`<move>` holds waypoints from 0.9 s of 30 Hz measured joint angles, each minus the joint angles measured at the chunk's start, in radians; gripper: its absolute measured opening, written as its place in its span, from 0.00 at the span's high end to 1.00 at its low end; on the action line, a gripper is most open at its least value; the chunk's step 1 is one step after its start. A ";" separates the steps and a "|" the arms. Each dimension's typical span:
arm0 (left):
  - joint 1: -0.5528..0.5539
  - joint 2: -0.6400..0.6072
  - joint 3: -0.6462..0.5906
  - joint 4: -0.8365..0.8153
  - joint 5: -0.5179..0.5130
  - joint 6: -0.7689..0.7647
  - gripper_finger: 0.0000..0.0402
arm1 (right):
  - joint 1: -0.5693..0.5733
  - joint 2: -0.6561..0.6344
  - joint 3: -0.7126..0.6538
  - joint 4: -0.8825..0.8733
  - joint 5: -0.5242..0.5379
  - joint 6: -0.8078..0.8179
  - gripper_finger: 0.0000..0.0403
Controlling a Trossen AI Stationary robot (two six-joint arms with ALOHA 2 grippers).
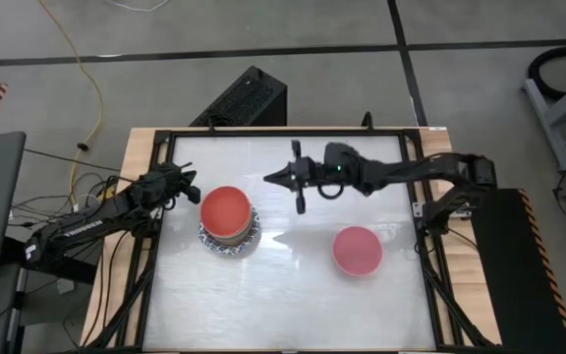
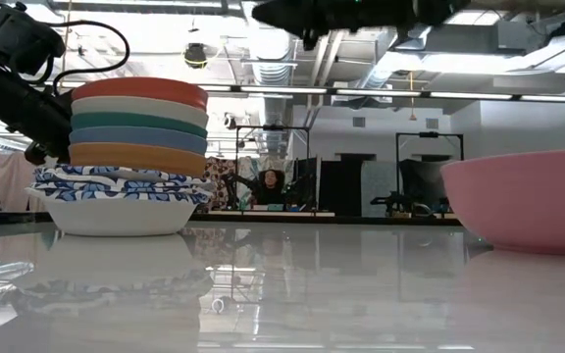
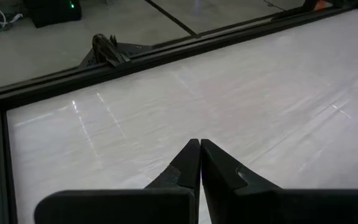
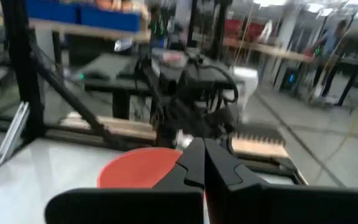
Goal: Nest bowls inside each other
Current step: Stack the orange bowl on top of the white bowl
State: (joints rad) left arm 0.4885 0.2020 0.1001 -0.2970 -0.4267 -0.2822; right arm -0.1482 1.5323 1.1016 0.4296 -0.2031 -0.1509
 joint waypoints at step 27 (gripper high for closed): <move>0.000 0.005 0.000 0.000 -0.003 -0.018 1.00 | 0.053 0.457 0.077 0.409 -0.035 0.136 0.97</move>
State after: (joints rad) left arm 0.4889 0.2073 0.1001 -0.2966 -0.4294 -0.3004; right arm -0.0954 1.9888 1.1786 0.8389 -0.2382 -0.0152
